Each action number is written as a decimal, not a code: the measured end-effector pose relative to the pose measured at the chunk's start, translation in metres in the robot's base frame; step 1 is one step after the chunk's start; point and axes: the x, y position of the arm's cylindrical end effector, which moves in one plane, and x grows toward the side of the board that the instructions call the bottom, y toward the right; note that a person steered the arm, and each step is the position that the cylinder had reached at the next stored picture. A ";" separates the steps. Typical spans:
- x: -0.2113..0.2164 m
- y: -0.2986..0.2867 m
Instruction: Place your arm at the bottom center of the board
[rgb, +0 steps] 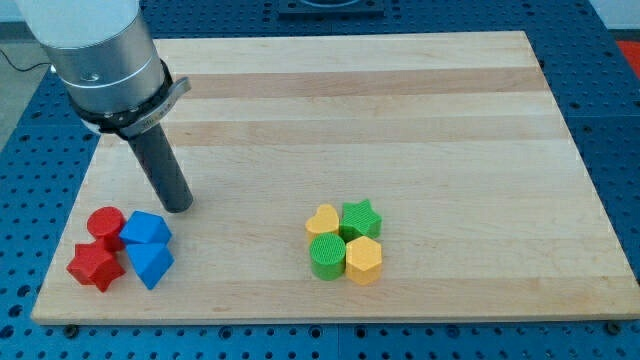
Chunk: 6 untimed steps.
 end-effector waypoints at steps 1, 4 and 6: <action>-0.046 0.000; -0.043 0.264; 0.080 0.371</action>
